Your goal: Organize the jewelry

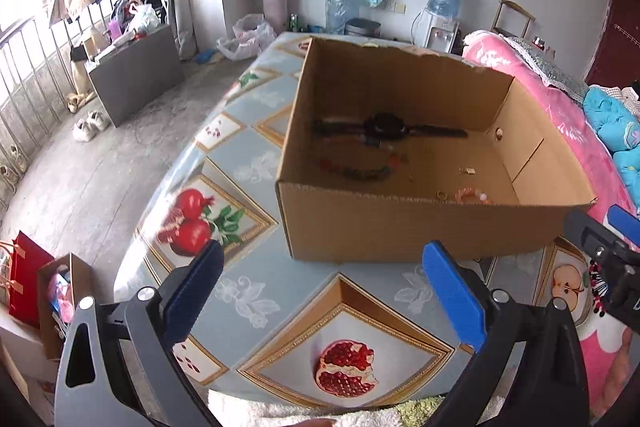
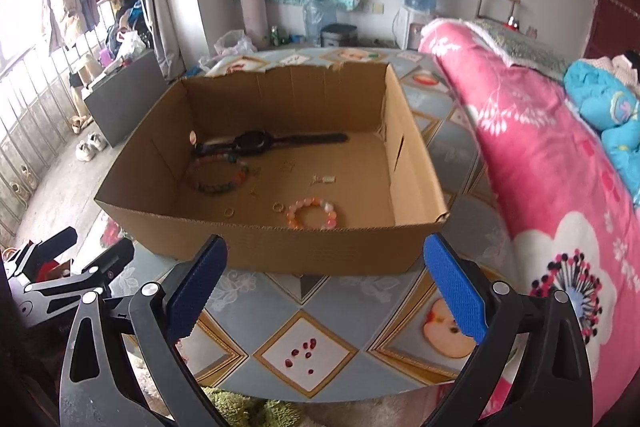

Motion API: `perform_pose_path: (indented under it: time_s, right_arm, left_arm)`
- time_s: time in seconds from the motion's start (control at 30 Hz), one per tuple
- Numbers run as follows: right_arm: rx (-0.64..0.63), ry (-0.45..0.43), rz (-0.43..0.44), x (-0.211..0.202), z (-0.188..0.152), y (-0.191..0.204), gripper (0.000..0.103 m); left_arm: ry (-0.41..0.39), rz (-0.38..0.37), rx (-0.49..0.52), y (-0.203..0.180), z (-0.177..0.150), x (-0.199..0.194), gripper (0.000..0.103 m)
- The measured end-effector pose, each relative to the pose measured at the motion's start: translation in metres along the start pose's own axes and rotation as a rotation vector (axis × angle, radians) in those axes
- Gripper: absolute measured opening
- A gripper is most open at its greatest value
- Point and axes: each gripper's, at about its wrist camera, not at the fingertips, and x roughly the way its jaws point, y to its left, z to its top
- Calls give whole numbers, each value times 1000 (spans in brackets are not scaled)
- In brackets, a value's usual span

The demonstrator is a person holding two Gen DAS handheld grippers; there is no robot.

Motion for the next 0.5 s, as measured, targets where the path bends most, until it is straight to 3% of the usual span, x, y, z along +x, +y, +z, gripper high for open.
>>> perform_pose_path:
  time_s: [0.17,0.5]
  right_arm:
    - [-28,51,9,10,-6,11,95]
    - [-35,82,-4,15,-11,13,95]
  left_arm:
    - [49,-12,-27,-1,-2,9,98]
    - [70,-31,-37,-3,-2,13,98]
